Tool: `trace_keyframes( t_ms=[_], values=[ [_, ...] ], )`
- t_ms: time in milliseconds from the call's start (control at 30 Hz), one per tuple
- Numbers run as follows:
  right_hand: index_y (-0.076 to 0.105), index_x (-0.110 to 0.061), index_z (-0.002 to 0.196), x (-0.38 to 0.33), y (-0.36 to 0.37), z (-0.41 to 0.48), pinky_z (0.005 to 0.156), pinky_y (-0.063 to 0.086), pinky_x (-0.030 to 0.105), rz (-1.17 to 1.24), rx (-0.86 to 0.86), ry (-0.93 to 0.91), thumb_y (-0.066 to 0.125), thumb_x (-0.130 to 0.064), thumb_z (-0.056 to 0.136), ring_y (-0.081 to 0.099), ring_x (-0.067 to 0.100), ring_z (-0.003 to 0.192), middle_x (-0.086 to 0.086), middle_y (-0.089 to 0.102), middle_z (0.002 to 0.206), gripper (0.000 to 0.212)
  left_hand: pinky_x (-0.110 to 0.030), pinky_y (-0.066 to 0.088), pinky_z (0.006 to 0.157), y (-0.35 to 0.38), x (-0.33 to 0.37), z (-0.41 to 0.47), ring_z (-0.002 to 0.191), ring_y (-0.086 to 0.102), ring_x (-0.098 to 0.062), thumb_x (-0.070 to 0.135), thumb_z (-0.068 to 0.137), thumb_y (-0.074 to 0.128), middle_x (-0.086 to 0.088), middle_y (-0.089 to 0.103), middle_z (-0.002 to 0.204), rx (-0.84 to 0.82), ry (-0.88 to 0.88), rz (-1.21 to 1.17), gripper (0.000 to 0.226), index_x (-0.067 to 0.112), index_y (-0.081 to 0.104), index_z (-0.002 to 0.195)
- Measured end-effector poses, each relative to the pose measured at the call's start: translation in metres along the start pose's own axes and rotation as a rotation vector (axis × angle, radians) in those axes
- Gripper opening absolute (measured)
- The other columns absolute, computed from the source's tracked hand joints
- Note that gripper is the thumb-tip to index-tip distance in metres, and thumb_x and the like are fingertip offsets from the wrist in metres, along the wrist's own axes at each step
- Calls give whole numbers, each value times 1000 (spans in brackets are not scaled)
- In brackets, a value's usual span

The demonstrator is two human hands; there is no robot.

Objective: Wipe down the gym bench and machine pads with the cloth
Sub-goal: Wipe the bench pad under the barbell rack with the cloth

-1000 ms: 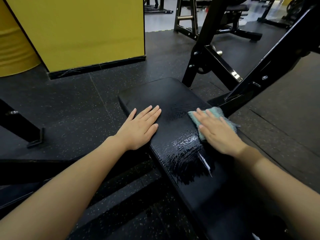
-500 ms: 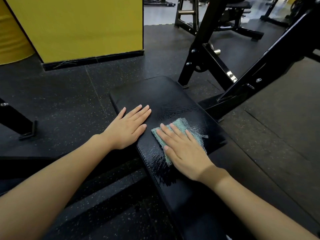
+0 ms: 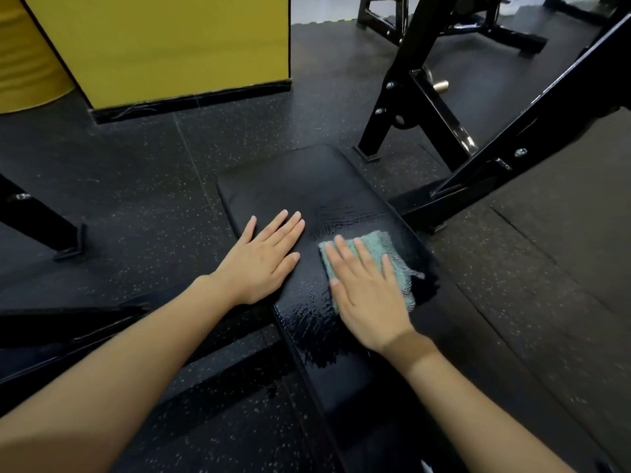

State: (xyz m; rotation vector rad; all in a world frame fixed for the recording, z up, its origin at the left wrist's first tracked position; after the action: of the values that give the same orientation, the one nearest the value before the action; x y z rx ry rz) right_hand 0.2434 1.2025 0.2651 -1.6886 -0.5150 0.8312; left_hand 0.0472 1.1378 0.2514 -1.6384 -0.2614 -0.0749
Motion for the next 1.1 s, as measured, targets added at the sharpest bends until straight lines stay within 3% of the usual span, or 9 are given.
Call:
trace_keyframes(
  t_ms=[100, 233, 433, 533, 733, 833, 967, 1100],
  values=[
    [-1, -37, 157, -13, 7, -7, 119, -11, 41, -4, -20, -68, -12, -47, 85, -12, 9, 151, -18, -7, 164, 73, -38, -14, 119, 1, 12, 3, 149, -17, -5, 57, 82, -13, 14, -12, 163, 1, 26, -18, 82, 25, -5, 157],
    [0, -38, 156, 1, 0, -5, 119, -11, 38, 7, -5, -85, -12, -46, 86, -10, 8, 151, -19, -5, 164, 72, -36, -15, 119, 2, 15, 2, 149, -17, -3, 55, 85, -13, 16, -14, 162, 12, 15, -5, 77, 27, -6, 156],
    [3, -36, 157, 55, -15, 9, 121, -8, 37, 19, 23, 61, 12, -36, 106, -11, 7, 151, -17, -4, 164, 52, -33, -20, 116, 3, 16, 0, 148, -19, -2, 54, 89, -12, 17, -16, 162, 8, 3, 19, 73, 28, -8, 157],
    [5, -33, 158, 58, -14, 11, 121, -7, 40, 34, 46, 128, 20, -32, 108, -9, 10, 151, -14, -3, 165, 53, -34, -19, 118, 3, 16, 0, 149, -18, -3, 54, 89, -11, 17, -15, 162, -1, -1, 14, 73, 28, -8, 157],
    [3, -32, 158, 18, -1, -5, 121, -6, 44, 12, 27, 63, 0, -40, 95, -6, 16, 152, -12, -3, 165, 63, -41, -9, 122, 2, 19, 0, 150, -12, -5, 53, 91, -7, 14, -9, 164, -13, -5, 18, 73, 25, -2, 158],
    [9, -31, 158, 3, 5, -15, 120, -5, 43, 0, -7, -46, 1, -40, 95, 0, 15, 153, -13, 4, 165, 64, -42, -6, 122, 1, 19, 0, 150, -11, -6, 52, 92, -4, 13, -7, 164, -17, -4, 15, 71, 24, -1, 158],
    [5, -33, 158, 20, -2, -14, 120, -8, 37, 8, -33, -89, -4, -43, 93, -7, 9, 152, -16, -2, 164, 66, -42, -7, 122, -1, 19, -1, 150, -14, -5, 53, 91, -7, 14, -12, 163, -48, -23, 16, 72, 26, -5, 157],
    [-7, -36, 155, 61, -11, -13, 123, -5, 40, -14, -33, 21, 2, -41, 98, -12, 8, 150, -18, -11, 162, 58, -42, -9, 122, -2, 23, -1, 146, -22, -4, 54, 89, -12, 16, -19, 160, -72, -50, 18, 72, 27, -11, 155]
  ],
)
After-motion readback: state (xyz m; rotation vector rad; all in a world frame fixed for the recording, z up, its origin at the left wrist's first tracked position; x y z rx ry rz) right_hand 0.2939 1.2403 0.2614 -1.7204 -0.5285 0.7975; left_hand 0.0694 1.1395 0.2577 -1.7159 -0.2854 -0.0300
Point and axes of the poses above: each hand's wrist, its own z-axis towards the middle knuckle, its own y-axis out of the palm, x = y × z, the point moved 1 cm from there along z, towards the middle knuckle
